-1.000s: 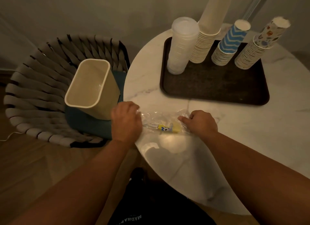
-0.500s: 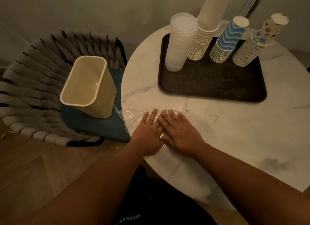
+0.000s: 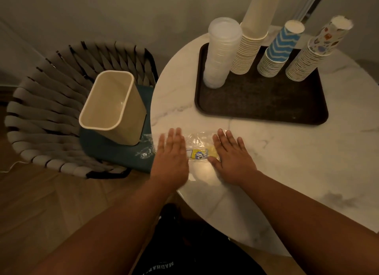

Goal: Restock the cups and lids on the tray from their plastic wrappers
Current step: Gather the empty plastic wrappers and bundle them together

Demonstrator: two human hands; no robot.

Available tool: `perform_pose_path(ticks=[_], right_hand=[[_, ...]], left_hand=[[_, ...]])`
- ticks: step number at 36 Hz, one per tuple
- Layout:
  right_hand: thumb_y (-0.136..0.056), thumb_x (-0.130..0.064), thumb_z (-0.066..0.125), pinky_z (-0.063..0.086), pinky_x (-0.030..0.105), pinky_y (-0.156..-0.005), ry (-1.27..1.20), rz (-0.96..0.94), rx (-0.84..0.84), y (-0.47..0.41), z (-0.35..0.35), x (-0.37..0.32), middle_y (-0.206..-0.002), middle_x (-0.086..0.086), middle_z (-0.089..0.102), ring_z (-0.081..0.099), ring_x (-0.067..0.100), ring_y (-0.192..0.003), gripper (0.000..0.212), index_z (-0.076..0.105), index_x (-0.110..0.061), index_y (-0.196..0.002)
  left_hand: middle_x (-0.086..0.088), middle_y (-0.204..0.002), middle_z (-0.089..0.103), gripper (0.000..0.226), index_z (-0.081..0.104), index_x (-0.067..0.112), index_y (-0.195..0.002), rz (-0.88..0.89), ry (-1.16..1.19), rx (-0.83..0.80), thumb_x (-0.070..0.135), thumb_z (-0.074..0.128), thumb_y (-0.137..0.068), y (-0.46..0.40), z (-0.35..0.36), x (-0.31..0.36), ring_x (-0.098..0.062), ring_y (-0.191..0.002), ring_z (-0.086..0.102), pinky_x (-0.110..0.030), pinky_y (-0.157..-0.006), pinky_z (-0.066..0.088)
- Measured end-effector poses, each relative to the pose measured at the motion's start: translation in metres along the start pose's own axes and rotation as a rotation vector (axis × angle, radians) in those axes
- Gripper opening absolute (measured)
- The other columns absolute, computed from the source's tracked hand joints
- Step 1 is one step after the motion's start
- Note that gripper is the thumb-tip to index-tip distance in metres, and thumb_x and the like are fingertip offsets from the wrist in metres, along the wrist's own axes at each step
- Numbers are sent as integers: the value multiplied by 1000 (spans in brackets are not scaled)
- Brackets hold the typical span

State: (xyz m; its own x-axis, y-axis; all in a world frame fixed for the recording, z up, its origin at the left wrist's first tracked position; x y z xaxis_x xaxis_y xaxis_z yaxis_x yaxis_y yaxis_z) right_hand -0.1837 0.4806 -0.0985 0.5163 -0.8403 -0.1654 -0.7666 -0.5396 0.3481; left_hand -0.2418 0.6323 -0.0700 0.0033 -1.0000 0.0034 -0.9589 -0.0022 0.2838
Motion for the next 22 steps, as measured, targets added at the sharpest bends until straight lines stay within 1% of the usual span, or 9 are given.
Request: perform_pose_path(ticks=[2, 4, 5, 7, 10, 13, 15, 18, 22], right_hand=[[-89, -67, -1, -13, 41, -118, -10, 18, -2, 0, -2, -3, -160, -2, -23, -20, 19, -149, 81, -9, -22, -156], [-97, -61, 10, -10, 41, -120, -18, 20, -22, 1, -4, -4, -163, 2, -19, -18, 20, -150, 74, -7, -21, -156], [-97, -60, 12, -9, 39, -120, -37, 14, -32, 3, -6, -4, -163, 3, -16, -16, 20, -150, 73, -4, -20, -157], [-92, -57, 12, -9, 33, -120, -130, -2, -24, 7, -13, -1, -165, 3, -7, -10, 17, -151, 76, 5, -18, -157], [-92, -52, 16, -5, 21, -117, -293, 5, 55, 17, -26, 13, -165, 0, 7, 1, 11, -151, 73, 14, -17, -156], [-95, -53, 17, 2, 24, -120, -343, 72, 140, 30, -32, 33, -164, -2, 9, 5, 10, -151, 72, 14, -17, -157], [-94, -57, 15, 4, 23, -120, -361, 86, 147, 39, -32, 42, -163, -7, 5, 4, 7, -149, 73, 11, -20, -157], [-90, -62, 12, 7, 21, -118, -418, 33, 182, 55, -36, 49, -155, -15, 6, 8, 2, -145, 75, 11, -22, -154], [-90, -47, 22, 17, 34, -121, -374, -55, 217, 65, -32, 55, -155, -8, 14, 18, 13, -146, 66, 10, -20, -149]], left_hand=[[-12, -158, -20, 68, -6, 6, -154, 128, 17, 59, 21, 30, -99, -2, -8, 29, -34, -148, -17, -49, -122, -6], [-18, -160, 22, 61, 25, 5, -153, 201, 20, 68, 21, 39, -96, -6, -8, 49, -38, -147, 20, -49, -119, 20], [-19, -147, 45, 55, 42, 5, -145, 217, 11, 79, 24, 44, -93, -8, -7, 55, -39, -137, 39, -50, -109, 35], [-15, -118, 65, 47, 61, 5, -126, 245, -28, 95, 27, 56, -85, -11, -5, 61, -38, -110, 59, -48, -87, 49], [-12, -94, 68, 29, 72, 7, -98, 312, -102, 171, 19, 60, -75, -15, -12, 63, -34, -83, 62, -40, -66, 50], [-12, -84, 66, 22, 69, 8, -81, 370, -138, 204, 13, 75, -60, -18, -17, 61, -34, -72, 62, -36, -56, 48], [-12, -94, 69, 30, 69, 10, -86, 487, -104, 230, 15, 83, -60, -15, -15, 63, -36, -84, 65, -38, -64, 52], [-4, -121, 68, 15, 69, 20, -96, 817, -24, 351, 25, 73, -82, 6, -12, 67, -36, -116, 60, -45, -92, 48], [-1, -124, 67, 16, 70, 22, -96, 852, 91, 398, 28, 57, -88, 15, -11, 50, -32, -117, 61, -41, -95, 46]])
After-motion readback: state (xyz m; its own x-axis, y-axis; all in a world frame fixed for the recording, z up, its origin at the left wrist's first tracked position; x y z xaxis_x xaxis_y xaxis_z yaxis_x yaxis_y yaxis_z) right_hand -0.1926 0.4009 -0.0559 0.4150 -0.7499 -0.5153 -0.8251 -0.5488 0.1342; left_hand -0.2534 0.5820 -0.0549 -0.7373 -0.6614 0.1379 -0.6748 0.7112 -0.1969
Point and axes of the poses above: each hand's wrist, its own y-axis away from the middle knuckle, its own z-axis out of the palm, x = y × z, the point moved 8 cm from there along -y, towards the middle knuckle
